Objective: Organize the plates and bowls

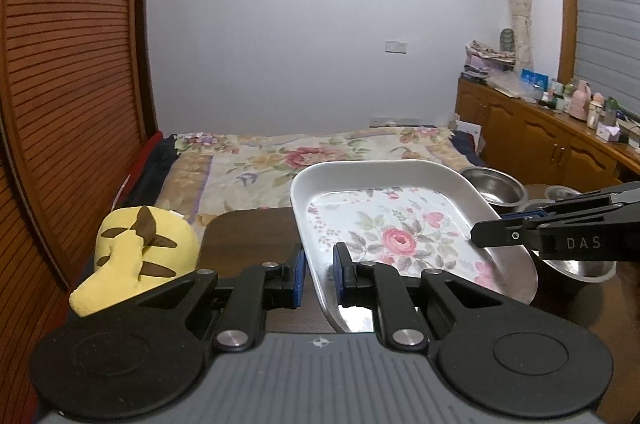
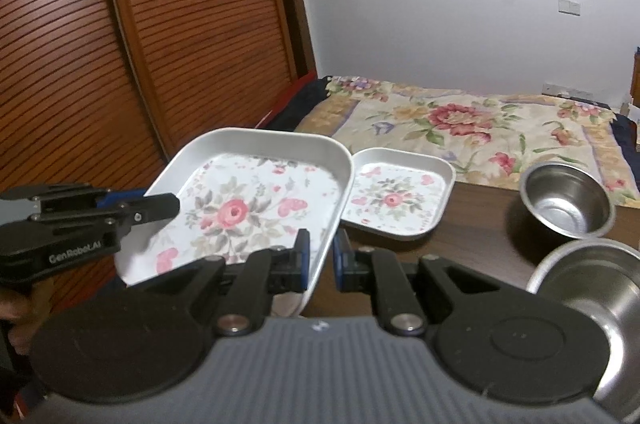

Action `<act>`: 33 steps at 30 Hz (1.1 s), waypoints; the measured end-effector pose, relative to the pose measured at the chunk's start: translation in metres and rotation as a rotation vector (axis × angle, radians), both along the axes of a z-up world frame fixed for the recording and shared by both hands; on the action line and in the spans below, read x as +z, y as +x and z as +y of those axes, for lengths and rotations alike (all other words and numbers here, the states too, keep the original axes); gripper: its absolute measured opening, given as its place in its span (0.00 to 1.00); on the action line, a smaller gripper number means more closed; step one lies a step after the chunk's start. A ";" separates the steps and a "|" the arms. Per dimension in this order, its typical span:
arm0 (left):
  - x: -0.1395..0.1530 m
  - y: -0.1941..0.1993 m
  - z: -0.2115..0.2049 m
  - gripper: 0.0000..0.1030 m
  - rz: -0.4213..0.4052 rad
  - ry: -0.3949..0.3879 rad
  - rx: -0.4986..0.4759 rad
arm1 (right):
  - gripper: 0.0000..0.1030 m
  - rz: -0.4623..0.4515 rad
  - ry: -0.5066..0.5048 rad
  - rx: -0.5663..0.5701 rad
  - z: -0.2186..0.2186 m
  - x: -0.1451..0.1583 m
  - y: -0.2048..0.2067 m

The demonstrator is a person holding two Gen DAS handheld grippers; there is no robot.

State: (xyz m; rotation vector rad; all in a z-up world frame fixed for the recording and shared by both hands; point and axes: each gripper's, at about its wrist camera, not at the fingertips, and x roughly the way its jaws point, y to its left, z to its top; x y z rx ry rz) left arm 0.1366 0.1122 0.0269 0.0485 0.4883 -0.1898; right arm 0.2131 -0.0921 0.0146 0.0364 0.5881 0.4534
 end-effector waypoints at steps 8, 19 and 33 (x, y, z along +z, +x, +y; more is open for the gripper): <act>-0.006 -0.013 -0.015 0.15 0.013 -0.002 -0.028 | 0.13 0.002 0.004 -0.024 -0.019 -0.007 -0.018; -0.033 -0.037 -0.029 0.15 0.068 -0.018 -0.038 | 0.13 0.028 0.004 -0.040 -0.031 -0.033 -0.041; -0.064 -0.053 -0.042 0.15 0.133 -0.007 -0.044 | 0.13 0.069 0.018 -0.066 -0.044 -0.067 -0.061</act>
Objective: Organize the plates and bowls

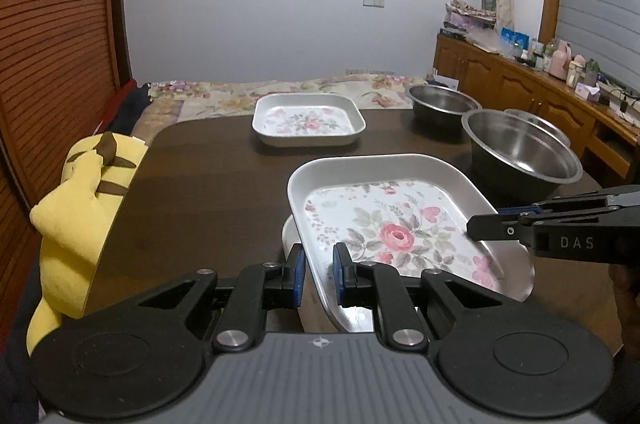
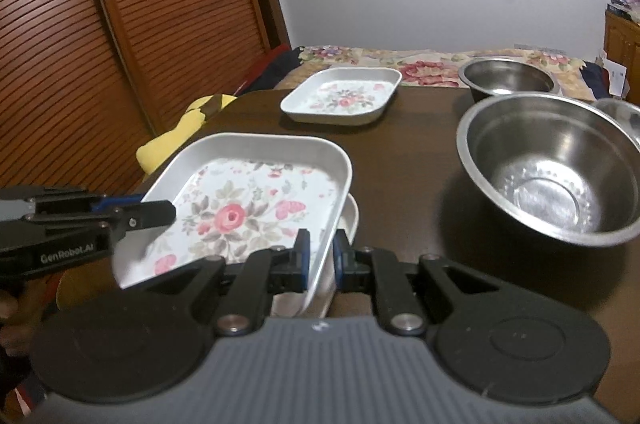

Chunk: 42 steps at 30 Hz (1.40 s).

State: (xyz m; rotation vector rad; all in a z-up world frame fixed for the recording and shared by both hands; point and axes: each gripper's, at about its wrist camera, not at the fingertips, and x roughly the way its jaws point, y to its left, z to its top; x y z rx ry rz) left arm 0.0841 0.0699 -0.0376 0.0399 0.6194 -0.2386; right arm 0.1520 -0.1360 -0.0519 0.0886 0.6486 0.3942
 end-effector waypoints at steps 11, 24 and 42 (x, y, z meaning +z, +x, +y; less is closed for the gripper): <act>-0.006 0.003 0.004 0.15 0.016 0.013 0.007 | 0.13 -0.002 -0.008 -0.001 0.005 -0.007 -0.002; -0.010 0.007 -0.002 0.15 0.032 0.023 0.015 | 0.13 -0.006 -0.016 0.008 0.004 -0.009 0.001; -0.019 0.014 0.002 0.15 0.033 0.038 0.028 | 0.16 -0.007 -0.023 0.003 0.008 -0.013 -0.003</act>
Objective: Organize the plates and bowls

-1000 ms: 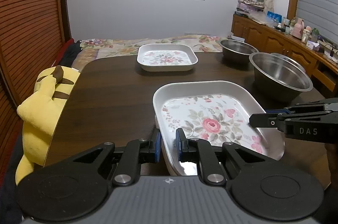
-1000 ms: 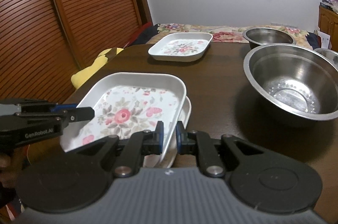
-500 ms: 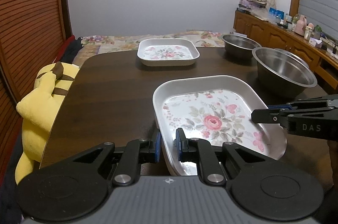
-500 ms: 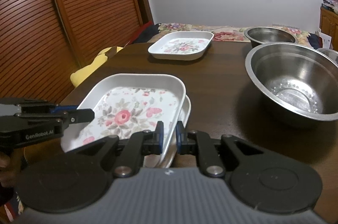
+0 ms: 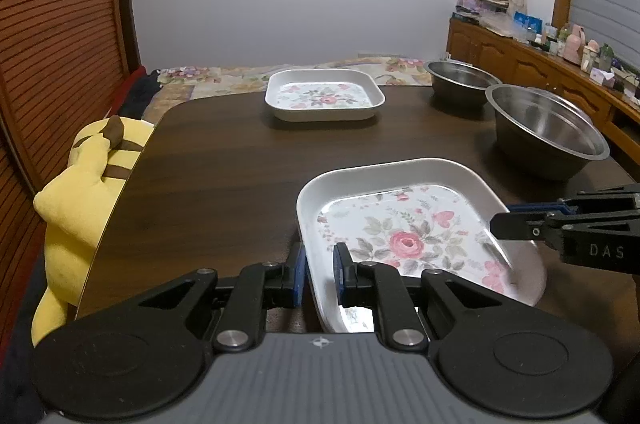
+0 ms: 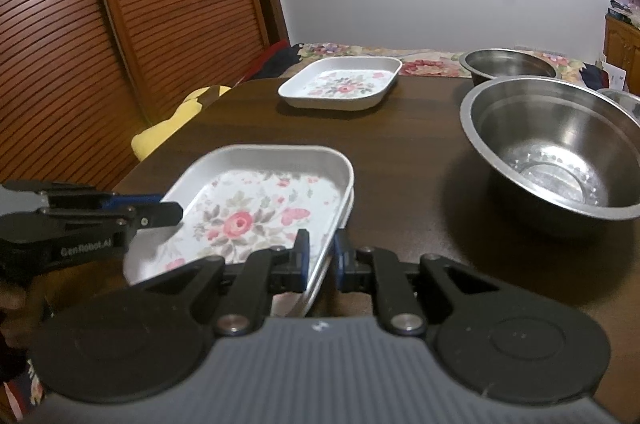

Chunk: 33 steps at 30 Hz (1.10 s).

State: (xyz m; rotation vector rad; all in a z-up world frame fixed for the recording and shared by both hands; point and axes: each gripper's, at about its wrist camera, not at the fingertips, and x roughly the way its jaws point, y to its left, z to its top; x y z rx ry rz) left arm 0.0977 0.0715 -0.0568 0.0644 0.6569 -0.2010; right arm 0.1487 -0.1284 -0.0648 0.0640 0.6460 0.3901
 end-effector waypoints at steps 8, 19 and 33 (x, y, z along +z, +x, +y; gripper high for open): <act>-0.001 -0.001 0.003 0.15 0.001 -0.018 0.002 | 0.16 0.007 0.004 0.000 -0.001 -0.002 0.000; 0.029 0.004 0.008 0.19 -0.060 -0.006 0.026 | 0.16 -0.042 0.038 -0.002 -0.014 0.024 -0.001; 0.058 0.014 0.001 0.22 -0.117 0.014 0.011 | 0.16 -0.149 0.038 -0.018 -0.027 0.070 0.003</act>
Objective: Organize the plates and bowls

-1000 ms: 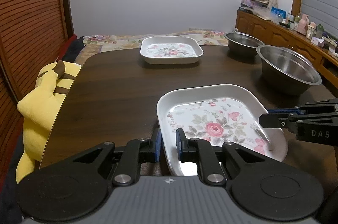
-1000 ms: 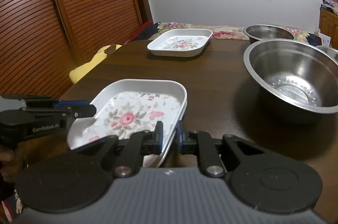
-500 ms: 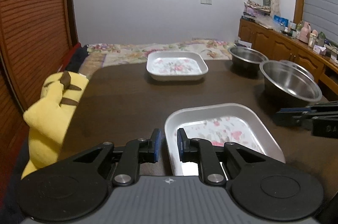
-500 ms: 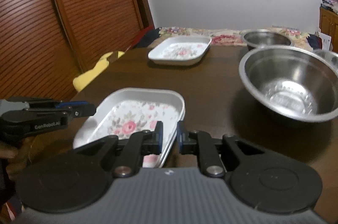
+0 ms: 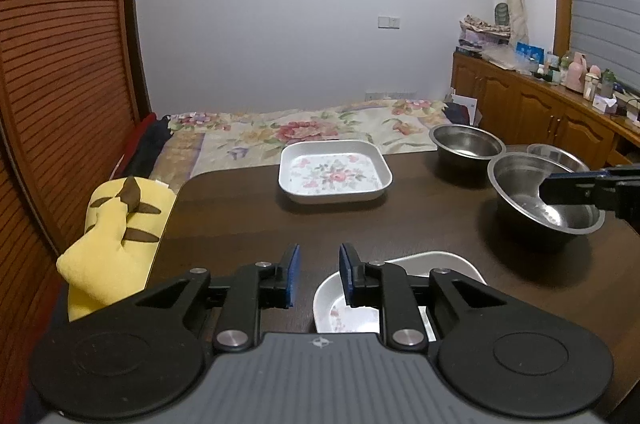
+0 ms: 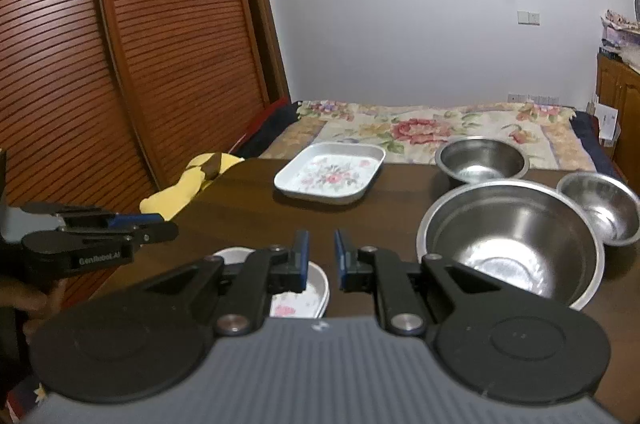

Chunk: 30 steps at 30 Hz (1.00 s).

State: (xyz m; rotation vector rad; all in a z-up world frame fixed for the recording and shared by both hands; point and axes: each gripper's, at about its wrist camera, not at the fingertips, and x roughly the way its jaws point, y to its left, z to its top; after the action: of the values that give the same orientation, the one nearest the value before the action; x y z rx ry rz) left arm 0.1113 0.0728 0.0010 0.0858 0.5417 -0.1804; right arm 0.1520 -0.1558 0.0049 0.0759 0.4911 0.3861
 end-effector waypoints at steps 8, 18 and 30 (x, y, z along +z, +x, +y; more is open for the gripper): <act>0.008 0.032 -0.003 0.26 -0.006 0.036 -0.011 | 0.16 -0.006 -0.046 0.021 0.007 0.014 0.028; 0.022 0.086 0.006 0.35 -0.012 0.047 0.000 | 0.16 0.034 -0.053 0.036 0.016 0.026 0.083; 0.020 0.147 0.017 0.54 0.007 0.040 0.016 | 0.35 0.113 -0.091 0.040 0.032 0.018 0.153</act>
State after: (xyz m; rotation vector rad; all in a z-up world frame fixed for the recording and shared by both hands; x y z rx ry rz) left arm 0.2581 0.0894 0.0215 0.1197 0.5529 -0.1540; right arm 0.3054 -0.1234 0.0230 -0.0001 0.6220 0.4000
